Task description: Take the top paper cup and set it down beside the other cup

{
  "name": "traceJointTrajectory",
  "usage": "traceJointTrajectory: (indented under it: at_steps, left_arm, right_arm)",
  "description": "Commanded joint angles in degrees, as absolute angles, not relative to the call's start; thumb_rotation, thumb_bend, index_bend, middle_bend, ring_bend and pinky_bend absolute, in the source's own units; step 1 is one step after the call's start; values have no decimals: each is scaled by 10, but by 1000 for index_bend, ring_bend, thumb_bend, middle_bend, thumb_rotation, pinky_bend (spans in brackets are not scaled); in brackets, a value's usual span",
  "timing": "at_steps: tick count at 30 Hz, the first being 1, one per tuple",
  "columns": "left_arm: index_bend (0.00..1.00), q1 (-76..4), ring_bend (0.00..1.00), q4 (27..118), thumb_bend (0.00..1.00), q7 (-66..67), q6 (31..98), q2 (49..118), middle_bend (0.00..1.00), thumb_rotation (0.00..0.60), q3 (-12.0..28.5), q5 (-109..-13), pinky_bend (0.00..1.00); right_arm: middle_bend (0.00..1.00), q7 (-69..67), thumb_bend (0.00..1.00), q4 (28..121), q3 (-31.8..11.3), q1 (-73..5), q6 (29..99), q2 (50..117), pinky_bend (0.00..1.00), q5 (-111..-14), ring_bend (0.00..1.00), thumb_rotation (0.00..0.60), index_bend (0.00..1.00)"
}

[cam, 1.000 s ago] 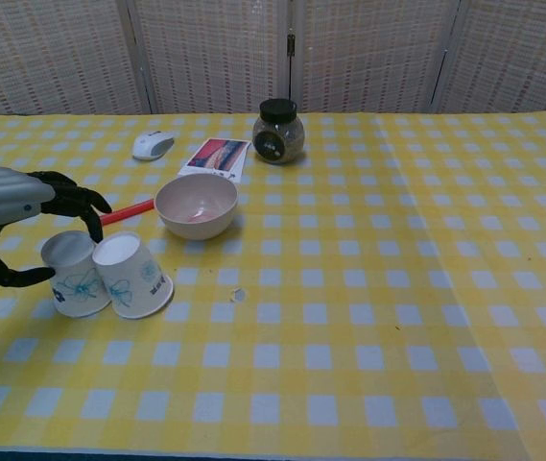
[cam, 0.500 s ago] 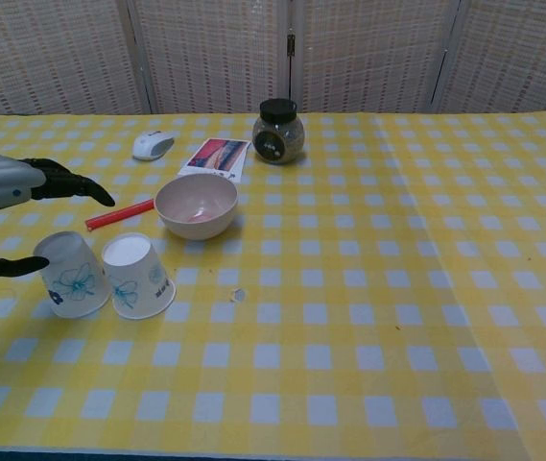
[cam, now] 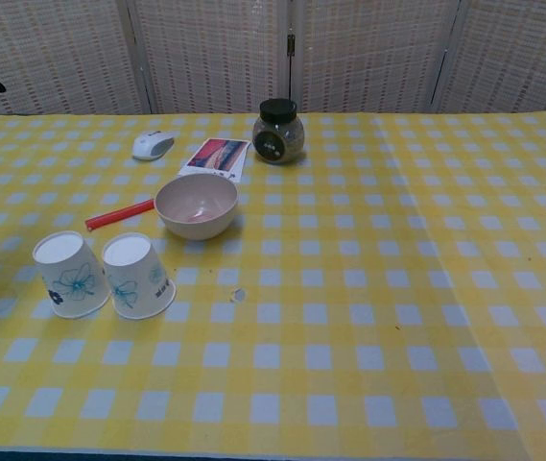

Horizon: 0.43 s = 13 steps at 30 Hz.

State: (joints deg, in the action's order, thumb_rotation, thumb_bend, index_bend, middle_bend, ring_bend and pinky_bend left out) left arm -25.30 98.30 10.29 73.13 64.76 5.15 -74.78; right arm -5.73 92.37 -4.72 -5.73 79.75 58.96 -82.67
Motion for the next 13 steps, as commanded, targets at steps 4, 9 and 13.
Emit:
traceJointTrajectory:
  at_steps: [4,9,13]
  left_arm:
    - [174,-177,105,943,453,116,840,675,147,600,34,-770,21]
    - [176,-137,104,933,452,122,882,682,147,600,10,-800,14]
    - [179,-111,104,942,452,128,903,679,147,600,-4,-813,13]
  right_arm:
    - [6,-96,256,917,-42,-67,786,590,37,-846,132,600,0]
    - [24,-117,256,905,-37,-71,789,598,37,-866,140,600,25]
    - [39,-125,256,899,-34,-72,797,607,37,-878,149,600,44]
